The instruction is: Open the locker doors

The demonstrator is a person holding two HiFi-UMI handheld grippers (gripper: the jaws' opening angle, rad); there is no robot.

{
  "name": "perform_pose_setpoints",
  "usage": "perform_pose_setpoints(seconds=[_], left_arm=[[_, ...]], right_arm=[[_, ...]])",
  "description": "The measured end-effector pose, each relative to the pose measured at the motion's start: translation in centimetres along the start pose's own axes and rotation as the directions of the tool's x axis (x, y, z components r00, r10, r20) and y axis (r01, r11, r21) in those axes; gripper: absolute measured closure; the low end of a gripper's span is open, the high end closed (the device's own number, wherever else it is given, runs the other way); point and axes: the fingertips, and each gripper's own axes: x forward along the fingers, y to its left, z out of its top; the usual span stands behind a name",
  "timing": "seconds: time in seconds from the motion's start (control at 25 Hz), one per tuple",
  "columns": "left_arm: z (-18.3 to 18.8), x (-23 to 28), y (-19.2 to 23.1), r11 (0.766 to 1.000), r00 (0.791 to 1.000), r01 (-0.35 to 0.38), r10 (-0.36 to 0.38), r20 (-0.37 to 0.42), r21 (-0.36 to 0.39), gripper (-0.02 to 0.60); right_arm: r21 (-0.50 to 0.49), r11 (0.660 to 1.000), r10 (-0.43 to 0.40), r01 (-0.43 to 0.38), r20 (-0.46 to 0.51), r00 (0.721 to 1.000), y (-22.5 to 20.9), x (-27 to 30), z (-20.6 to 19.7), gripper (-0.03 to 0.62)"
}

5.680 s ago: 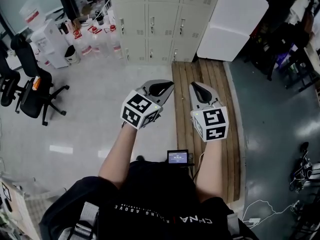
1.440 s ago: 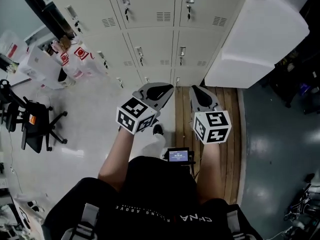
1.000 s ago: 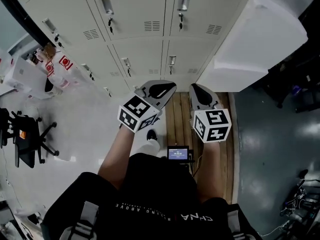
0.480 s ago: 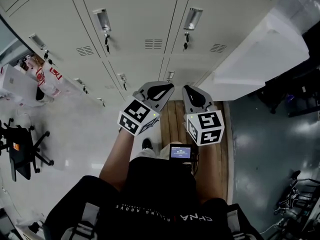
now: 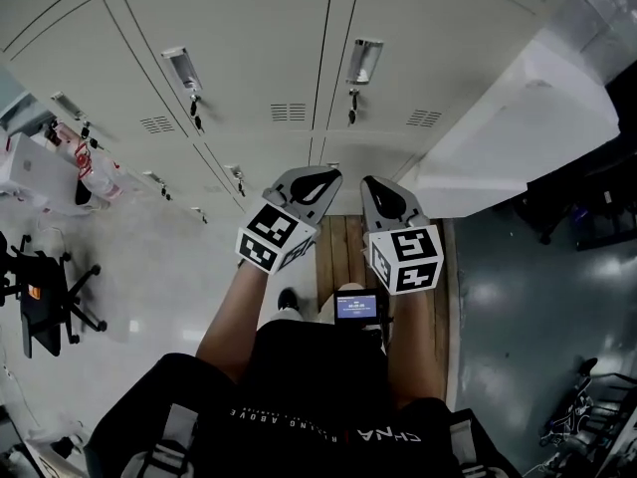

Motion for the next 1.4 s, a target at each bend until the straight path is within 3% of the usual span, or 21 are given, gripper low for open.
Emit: perform_pose_setpoints(seconds=[0.32,0.48,0.72,0.92,1.04,1.2,1.4], left_arm=[[2.8,4.2,0.2,0.990,0.990,-0.137,0.137,-0.019,-0.018,0.561],[4.2,4.4,-0.1,0.977,0.977,-0.212,0.211,-0.032,-0.026,0.561],[5.0,3.4,0.9,0.941,0.946,-0.322,0.317,-0.065,-0.106,0.560],[5.4,4.3,2.1,0.922,0.924,-0.376,0.365,-0.112,-0.097,0.560],[5.5,5.5,3.0,0.921,0.920,-0.382,0.370,-0.132,-0.074,0.555],[5.9,7.1,4.7,0.921,0.919,-0.382,0.371,-0.131,-0.073,0.492],[6.0,8.6,7.1,0.893,0.890,-0.445,0.435,-0.133,-0.059,0.492]], right_arm=[[-0.004,0.995,0.100,-0.100,0.005,0.995,-5.1,-0.1,1.8,0.562],[0.011,0.984,0.178,-0.178,0.006,0.984,-5.7,-0.2,3.0,0.562],[-0.003,0.967,0.254,-0.254,-0.011,0.967,-5.1,-0.4,4.6,0.562],[0.010,0.967,0.254,-0.253,-0.043,0.966,-5.4,-0.1,5.7,0.562],[0.030,0.971,0.237,-0.235,-0.051,0.970,-6.0,0.4,6.2,0.562],[0.031,0.972,0.235,-0.234,-0.045,0.971,-6.3,1.2,6.9,0.562],[0.014,0.971,0.241,-0.240,-0.047,0.969,-6.6,2.4,7.3,0.562]])
